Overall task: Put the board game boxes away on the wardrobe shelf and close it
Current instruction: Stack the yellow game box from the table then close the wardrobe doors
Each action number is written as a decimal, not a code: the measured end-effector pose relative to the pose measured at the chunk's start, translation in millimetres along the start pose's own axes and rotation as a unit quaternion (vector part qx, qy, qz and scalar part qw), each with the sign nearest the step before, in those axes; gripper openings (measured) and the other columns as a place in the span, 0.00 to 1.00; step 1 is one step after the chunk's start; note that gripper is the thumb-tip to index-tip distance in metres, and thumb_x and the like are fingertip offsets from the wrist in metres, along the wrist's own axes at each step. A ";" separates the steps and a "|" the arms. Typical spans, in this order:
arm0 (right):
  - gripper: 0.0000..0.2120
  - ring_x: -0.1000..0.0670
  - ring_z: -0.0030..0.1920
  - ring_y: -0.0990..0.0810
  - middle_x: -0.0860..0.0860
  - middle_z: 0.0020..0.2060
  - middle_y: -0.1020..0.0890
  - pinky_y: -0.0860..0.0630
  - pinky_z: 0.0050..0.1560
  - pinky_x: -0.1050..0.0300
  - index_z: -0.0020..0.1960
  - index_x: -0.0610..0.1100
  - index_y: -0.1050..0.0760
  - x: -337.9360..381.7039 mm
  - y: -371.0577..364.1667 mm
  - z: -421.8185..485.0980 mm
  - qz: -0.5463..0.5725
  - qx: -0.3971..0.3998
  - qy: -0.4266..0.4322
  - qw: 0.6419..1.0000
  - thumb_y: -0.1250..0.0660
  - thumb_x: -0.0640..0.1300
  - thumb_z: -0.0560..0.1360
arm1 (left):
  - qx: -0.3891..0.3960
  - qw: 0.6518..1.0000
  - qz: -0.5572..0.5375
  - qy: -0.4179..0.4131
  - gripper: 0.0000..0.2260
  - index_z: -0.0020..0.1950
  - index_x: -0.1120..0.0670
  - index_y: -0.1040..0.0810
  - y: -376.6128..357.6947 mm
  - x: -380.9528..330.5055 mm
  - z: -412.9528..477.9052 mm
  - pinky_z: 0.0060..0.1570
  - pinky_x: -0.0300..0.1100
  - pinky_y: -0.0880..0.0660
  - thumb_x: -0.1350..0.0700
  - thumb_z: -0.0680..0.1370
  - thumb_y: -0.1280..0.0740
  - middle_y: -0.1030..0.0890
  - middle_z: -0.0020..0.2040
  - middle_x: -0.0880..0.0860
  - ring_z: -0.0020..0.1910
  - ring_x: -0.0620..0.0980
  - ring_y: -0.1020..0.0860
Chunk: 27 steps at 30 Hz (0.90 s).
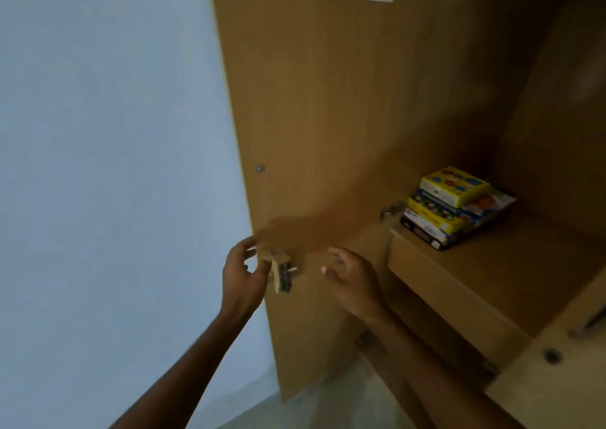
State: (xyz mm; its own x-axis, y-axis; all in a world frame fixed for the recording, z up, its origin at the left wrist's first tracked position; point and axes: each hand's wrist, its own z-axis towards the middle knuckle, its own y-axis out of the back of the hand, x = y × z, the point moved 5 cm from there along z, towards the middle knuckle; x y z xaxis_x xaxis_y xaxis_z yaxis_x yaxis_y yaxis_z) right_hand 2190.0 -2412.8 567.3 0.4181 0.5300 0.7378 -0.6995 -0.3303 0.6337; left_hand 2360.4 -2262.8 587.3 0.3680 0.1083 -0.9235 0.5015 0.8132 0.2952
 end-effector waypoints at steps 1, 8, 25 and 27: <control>0.21 0.54 0.58 0.23 0.54 0.58 0.20 0.25 0.58 0.56 0.66 0.51 0.27 9.5 -4.5 6.7 0.007 -0.007 0.004 1.000 0.33 0.53 0.75 | -0.016 1.000 0.001 0.000 0.22 0.70 0.51 0.30 7.6 -1.4 10.5 0.61 0.46 0.28 0.54 0.77 0.31 0.26 0.66 0.45 0.61 0.45 0.26; 0.20 0.56 0.57 0.23 0.55 0.58 0.21 0.24 0.53 0.60 0.66 0.53 0.28 53.9 -35.9 26.6 0.040 -0.053 -0.014 0.998 0.33 0.52 0.75 | 0.088 0.996 0.003 -0.033 0.21 0.70 0.51 0.31 14.2 -8.8 75.4 0.59 0.49 0.22 0.56 0.78 0.33 0.22 0.64 0.49 0.60 0.51 0.22; 0.29 0.58 0.53 0.23 0.59 0.54 0.20 0.22 0.51 0.58 0.62 0.55 0.25 32.3 27.3 -96.4 -0.038 -0.269 -0.107 0.957 0.30 0.66 0.65 | 0.284 0.935 -0.155 -0.147 0.10 0.58 0.51 0.21 -51.1 -63.4 -5.6 0.45 0.35 0.21 0.55 0.77 0.30 0.18 0.50 0.44 0.48 0.41 0.20; 0.26 0.60 0.52 0.22 0.60 0.53 0.19 0.22 0.50 0.61 0.60 0.55 0.24 25.5 47.5 -110.6 -0.064 -0.294 -0.109 0.947 0.29 0.64 0.66 | 0.342 0.909 -0.171 -0.163 0.08 0.56 0.53 0.19 -78.4 -80.9 -19.4 0.45 0.37 0.21 0.57 0.77 0.30 0.17 0.48 0.47 0.47 0.42 0.19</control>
State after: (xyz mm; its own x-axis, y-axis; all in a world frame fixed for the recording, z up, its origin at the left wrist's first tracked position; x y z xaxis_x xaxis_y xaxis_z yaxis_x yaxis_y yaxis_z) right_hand 2103.3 -2328.5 590.4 0.5863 0.3411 0.7348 -0.8101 0.2519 0.5294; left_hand 2276.1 -2324.2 634.2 0.2558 -0.3503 -0.9010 0.9591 0.2088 0.1912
